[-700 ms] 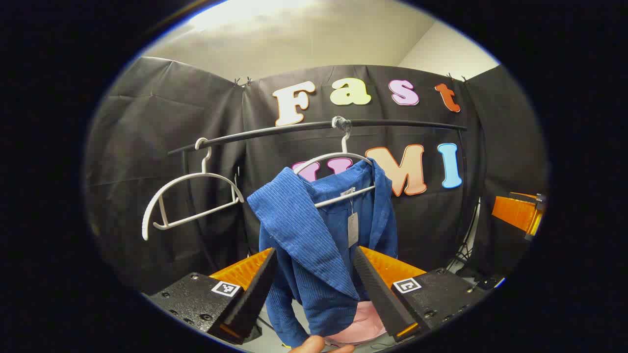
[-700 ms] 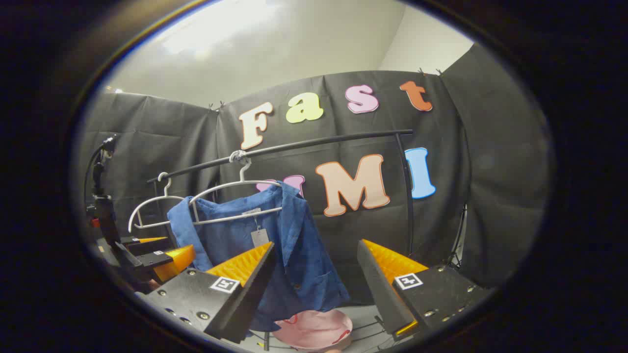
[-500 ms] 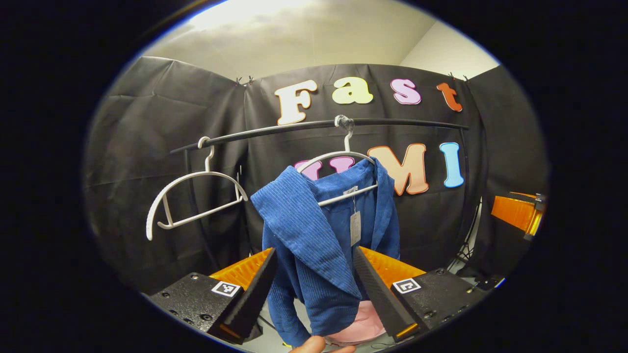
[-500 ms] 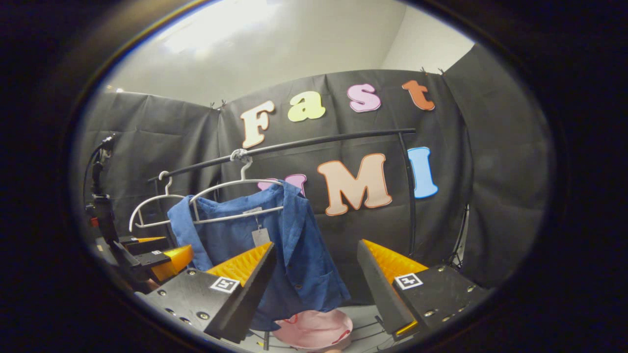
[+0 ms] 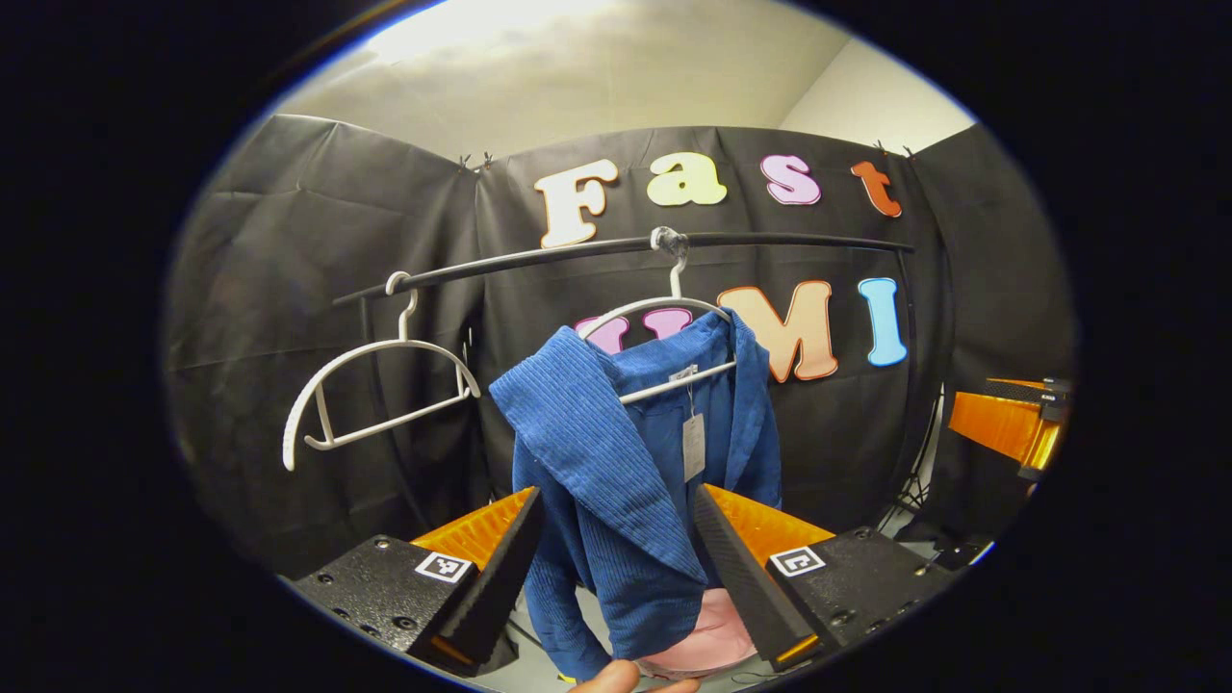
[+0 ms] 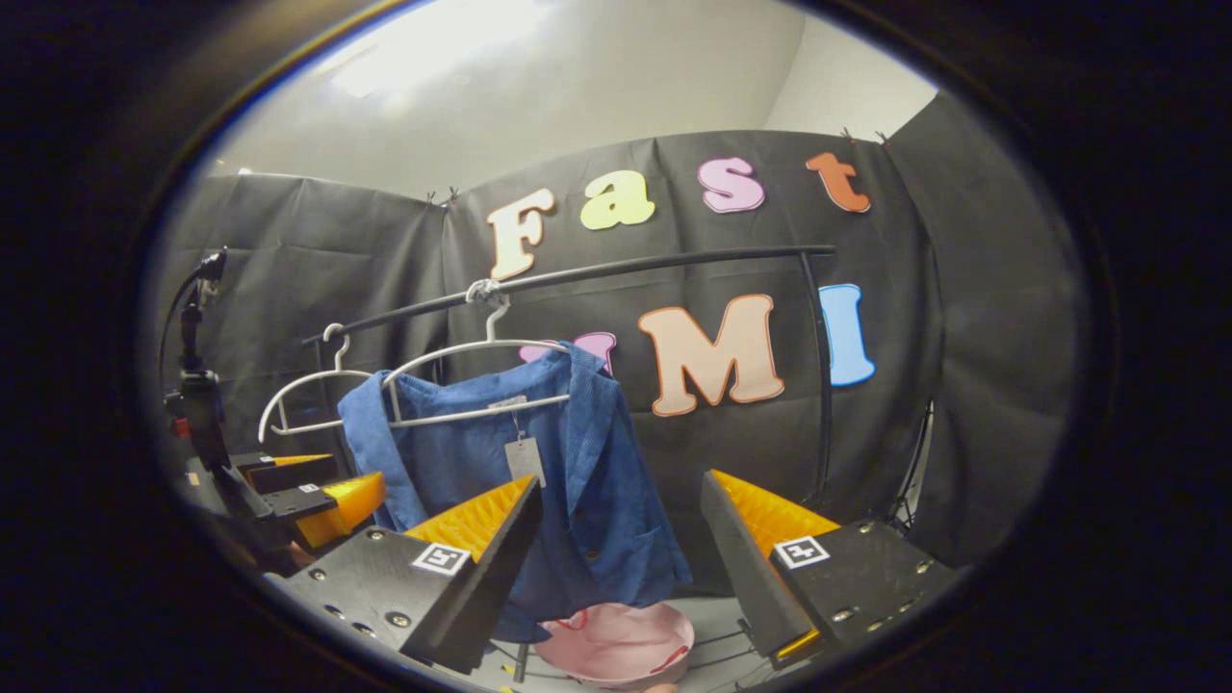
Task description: Grasp the clothes on the hanger with both hands and then place them into the laundry hamper below.
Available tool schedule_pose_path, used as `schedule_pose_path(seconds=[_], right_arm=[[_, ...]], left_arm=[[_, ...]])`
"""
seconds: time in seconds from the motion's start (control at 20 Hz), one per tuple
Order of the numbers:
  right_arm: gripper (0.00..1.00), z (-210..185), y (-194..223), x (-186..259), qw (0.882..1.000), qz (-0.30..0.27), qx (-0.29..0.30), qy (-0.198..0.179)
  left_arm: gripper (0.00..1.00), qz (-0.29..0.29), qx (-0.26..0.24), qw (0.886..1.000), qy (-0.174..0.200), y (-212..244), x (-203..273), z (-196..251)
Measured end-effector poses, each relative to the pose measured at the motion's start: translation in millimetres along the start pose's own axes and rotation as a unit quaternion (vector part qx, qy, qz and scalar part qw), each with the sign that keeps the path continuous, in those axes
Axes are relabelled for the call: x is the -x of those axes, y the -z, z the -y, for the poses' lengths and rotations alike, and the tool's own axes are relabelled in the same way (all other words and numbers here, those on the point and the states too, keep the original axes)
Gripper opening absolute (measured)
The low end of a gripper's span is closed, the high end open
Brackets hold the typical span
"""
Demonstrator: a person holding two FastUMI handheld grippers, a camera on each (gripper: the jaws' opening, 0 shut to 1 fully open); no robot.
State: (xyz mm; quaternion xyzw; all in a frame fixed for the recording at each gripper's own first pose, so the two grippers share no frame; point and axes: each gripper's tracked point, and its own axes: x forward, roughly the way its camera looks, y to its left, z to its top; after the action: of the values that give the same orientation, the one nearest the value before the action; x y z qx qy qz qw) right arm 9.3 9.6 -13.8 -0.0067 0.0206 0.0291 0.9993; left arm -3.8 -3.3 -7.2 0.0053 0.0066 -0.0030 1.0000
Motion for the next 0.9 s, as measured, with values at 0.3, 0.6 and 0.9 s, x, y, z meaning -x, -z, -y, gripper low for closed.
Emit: schedule_pose_path(seconds=[0.3, 0.6, 0.9], right_arm=[[0.99, -3, 6, -6, 1.000, -0.007, -0.008, -0.007], [0.99, -5, 6, -18, 1.000, -0.007, -0.015, -0.016], [0.99, -2, 14, -25, 0.999, -0.012, -0.025, -0.019]], left_arm=[[0.99, 0.002, 0.001, 1.000, -0.001, 0, 0, -2], [0.99, 0.001, -0.005, 1.000, -0.001, 1, -7, 0], [0.99, 0.000, -0.012, 1.000, 0.001, 1, -13, 3]])
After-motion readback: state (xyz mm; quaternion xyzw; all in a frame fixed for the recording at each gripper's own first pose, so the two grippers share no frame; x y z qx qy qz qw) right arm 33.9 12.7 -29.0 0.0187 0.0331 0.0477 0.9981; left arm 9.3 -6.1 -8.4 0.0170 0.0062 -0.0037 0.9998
